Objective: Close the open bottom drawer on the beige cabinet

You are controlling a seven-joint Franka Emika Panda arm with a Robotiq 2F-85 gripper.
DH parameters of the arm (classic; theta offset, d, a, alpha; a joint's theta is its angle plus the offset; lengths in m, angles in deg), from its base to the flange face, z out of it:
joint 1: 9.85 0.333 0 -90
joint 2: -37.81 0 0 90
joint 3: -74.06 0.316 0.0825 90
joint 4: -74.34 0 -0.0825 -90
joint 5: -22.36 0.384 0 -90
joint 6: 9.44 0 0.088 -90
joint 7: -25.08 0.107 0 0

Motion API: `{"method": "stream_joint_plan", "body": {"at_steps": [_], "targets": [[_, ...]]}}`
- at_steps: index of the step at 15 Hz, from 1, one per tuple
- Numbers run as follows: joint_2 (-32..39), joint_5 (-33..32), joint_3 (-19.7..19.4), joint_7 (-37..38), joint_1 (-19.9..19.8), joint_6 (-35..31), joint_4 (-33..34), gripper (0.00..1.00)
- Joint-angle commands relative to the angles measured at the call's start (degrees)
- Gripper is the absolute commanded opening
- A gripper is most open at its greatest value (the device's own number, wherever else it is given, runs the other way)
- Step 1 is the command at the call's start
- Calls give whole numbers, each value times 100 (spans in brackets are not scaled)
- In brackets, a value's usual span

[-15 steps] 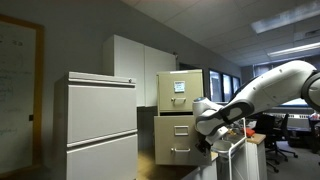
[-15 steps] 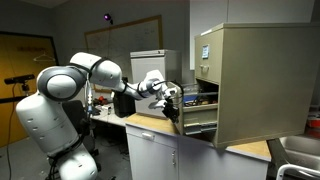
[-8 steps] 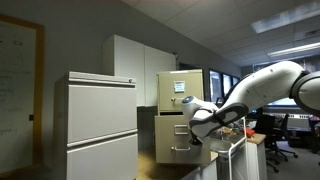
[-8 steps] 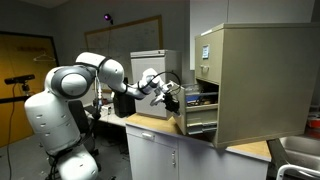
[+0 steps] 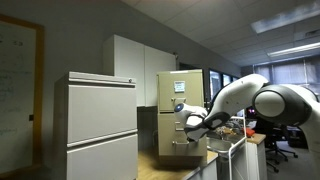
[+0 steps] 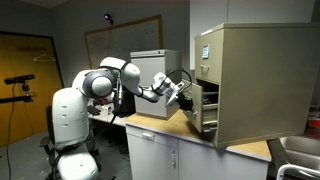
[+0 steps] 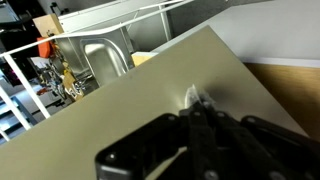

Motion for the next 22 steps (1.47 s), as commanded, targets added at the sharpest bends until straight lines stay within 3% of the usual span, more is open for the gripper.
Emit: {"method": "stream_joint_plan", "body": {"at_steps": [1,12,22], "targets": [[994,-507,-433,11,48,-148,1360,0],[2644,-784,-1172,670,207,544,3456,0],[3578,-35,-1139,682,4,2046,5073,0]]}}
